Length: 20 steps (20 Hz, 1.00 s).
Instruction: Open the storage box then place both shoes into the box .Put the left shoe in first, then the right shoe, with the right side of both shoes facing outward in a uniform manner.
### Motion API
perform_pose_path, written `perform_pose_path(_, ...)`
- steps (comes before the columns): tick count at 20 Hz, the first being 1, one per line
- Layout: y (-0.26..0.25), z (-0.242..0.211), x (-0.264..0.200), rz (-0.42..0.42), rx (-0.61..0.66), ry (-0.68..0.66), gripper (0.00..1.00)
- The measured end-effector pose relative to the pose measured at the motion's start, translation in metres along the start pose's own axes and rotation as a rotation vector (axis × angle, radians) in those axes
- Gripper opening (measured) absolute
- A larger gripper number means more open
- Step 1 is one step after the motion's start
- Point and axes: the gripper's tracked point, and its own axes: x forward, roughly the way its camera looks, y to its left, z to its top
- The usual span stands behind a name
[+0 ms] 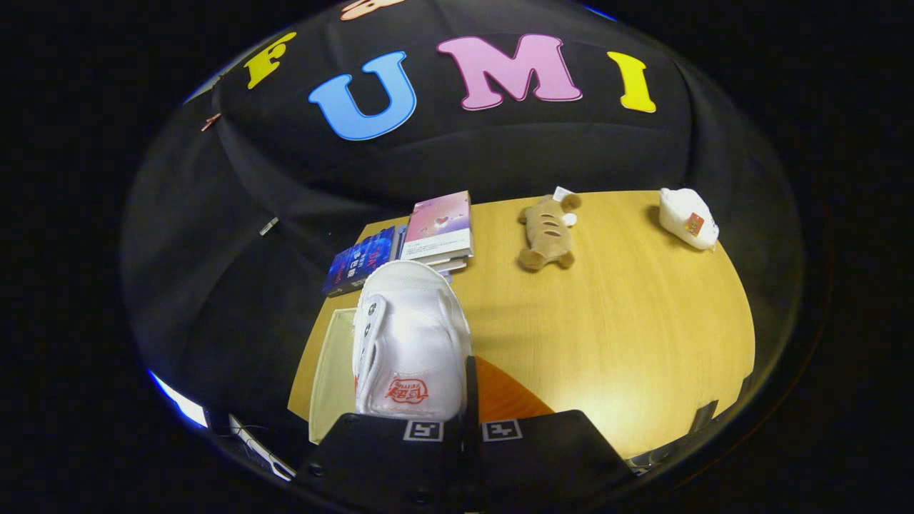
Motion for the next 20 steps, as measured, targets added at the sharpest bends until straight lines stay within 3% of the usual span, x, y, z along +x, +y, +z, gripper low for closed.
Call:
perform_pose_path(4,0.028,-0.024,0.029,-0.014,-0.046,0.055,0.05)
perform_pose_path(10,0.030,-0.046,0.062,-0.083,-0.114,0.093,0.06)
perform_pose_path(12,0.042,-0.041,0.066,-0.049,-0.113,0.070,0.11)
perform_pose_path(14,0.041,-0.031,0.061,-0.058,-0.154,0.038,0.21)
perform_pose_path(18,0.041,-0.011,0.057,-0.077,-0.229,-0.042,0.93)
perform_pose_path(19,0.039,-0.011,0.056,-0.084,-0.236,-0.045,1.00)
perform_pose_path(20,0.036,-0.012,0.054,-0.087,-0.240,-0.045,0.99)
